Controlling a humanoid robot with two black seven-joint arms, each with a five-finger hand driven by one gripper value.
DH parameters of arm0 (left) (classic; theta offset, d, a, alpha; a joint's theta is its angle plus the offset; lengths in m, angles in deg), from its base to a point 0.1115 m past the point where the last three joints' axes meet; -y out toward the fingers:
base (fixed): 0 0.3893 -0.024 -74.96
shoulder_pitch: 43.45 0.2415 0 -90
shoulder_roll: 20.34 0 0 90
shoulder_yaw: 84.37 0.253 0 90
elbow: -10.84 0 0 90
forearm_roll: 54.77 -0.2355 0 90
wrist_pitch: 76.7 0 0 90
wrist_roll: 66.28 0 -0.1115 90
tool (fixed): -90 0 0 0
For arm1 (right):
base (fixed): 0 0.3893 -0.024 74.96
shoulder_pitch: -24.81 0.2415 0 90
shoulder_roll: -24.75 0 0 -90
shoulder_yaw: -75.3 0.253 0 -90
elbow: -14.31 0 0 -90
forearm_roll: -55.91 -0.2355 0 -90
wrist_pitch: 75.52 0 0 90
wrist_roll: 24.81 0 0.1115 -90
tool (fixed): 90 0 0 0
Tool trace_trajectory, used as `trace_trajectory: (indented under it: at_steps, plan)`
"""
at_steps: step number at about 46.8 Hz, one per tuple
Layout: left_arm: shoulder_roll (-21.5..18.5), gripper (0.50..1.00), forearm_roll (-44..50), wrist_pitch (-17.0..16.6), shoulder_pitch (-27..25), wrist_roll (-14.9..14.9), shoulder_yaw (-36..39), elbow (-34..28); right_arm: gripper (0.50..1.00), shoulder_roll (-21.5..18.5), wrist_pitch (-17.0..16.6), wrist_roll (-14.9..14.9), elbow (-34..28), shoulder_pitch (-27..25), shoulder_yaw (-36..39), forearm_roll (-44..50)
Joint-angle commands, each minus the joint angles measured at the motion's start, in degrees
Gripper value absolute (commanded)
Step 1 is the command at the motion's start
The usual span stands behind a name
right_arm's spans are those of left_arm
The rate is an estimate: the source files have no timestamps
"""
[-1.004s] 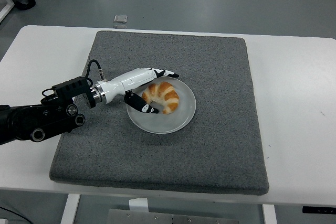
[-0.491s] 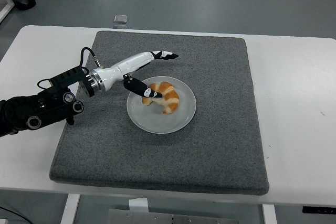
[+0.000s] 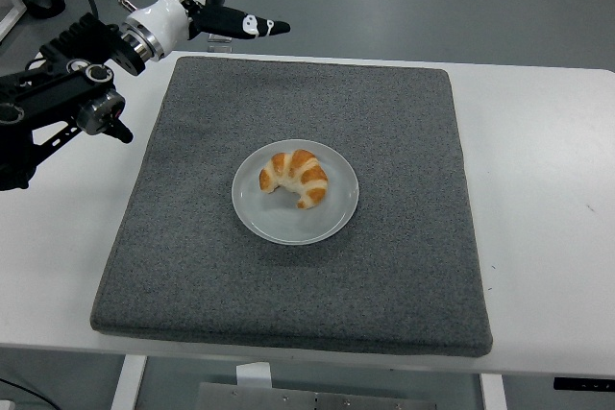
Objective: Place the bread on the plate
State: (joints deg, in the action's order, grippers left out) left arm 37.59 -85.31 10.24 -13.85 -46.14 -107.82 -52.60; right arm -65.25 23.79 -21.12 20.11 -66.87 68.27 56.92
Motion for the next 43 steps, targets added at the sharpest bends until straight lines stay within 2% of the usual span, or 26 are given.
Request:
trace_trajectory:
  at_steps: [1,14,23,30,43]
  plan:
    - [-0.27,0.986,3.99,1.47,-1.56,-1.77,-0.1,1.48,0.938,0.0,0.01,0.0,0.0,-0.09,0.0,0.04]
    - [-3.16,0.986,18.05,7.27,-4.81,-6.25,-0.01,6.23,0.938,0.0,0.01,0.0,0.09,-0.09,0.0,0.04]
    - [-5.71,0.986,24.9,10.79,-4.73,-6.52,-0.28,7.72,0.938,0.0,0.01,0.0,0.09,-0.09,0.0,0.13]
    - [-6.86,0.986,30.97,14.48,-2.45,-6.25,-1.15,7.81,0.938,0.0,0.01,0.0,0.09,-0.09,0.0,0.13]
    - [-6.86,0.986,30.63,18.35,4.85,-5.55,-9.32,8.6,0.938,0.0,0.01,0.0,0.09,-0.09,0.0,0.13]
